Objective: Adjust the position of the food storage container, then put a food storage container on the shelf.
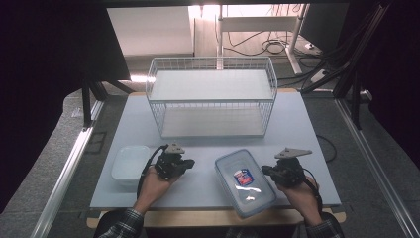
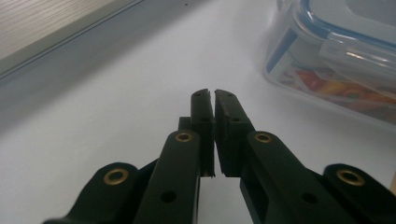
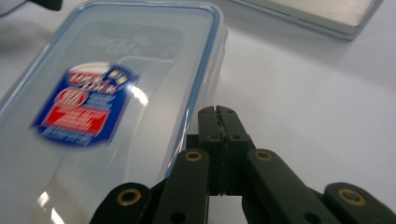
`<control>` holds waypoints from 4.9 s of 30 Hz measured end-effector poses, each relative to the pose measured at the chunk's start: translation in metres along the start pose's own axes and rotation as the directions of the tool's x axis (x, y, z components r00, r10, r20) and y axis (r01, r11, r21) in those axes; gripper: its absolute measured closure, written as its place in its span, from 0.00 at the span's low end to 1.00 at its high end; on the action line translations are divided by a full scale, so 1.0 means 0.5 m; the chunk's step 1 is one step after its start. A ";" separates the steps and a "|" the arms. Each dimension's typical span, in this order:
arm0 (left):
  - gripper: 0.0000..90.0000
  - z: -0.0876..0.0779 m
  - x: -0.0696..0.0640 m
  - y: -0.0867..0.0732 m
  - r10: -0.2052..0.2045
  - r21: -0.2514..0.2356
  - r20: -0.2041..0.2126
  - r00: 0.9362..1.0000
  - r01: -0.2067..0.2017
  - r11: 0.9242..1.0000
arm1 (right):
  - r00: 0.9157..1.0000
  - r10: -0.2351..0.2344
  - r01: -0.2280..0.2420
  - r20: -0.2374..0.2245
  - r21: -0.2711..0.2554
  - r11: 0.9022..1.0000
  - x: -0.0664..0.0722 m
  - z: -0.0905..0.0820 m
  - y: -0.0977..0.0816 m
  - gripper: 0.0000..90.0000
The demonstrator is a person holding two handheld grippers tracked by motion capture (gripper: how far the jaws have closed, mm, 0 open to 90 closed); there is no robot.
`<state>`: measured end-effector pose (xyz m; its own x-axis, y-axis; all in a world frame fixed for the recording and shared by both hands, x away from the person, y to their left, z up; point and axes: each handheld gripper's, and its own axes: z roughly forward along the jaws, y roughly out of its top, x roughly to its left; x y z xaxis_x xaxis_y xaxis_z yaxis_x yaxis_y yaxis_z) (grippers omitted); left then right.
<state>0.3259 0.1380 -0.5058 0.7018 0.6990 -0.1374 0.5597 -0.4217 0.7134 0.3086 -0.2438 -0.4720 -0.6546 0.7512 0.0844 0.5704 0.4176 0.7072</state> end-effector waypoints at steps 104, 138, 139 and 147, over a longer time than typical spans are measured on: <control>0.09 -0.071 -0.003 -0.054 0.016 -0.124 -0.015 1.000 -0.018 0.992 | 0.992 -0.059 0.046 -0.115 -0.118 0.992 -0.044 0.027 0.027 0.06; 0.06 0.049 0.041 0.077 -0.133 0.007 0.134 0.982 0.133 0.991 | 0.974 0.049 -0.034 -0.220 0.071 0.997 -0.061 0.136 0.119 0.10; 0.05 0.053 0.044 0.077 -0.145 0.013 0.148 0.978 0.145 0.989 | 0.969 0.067 -0.049 -0.238 0.079 0.996 -0.063 0.141 0.119 0.10; 0.01 0.076 0.054 0.061 -0.268 0.070 0.267 0.926 0.259 0.963 | 0.916 0.208 -0.159 -0.343 0.166 0.973 -0.080 0.163 0.118 0.16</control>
<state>0.3789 0.1222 -0.5137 0.6169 0.6060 -0.5022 0.7519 -0.2655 0.6034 0.4089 -0.2078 -0.4908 -0.6511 0.5998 0.4651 0.7415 0.3718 0.5586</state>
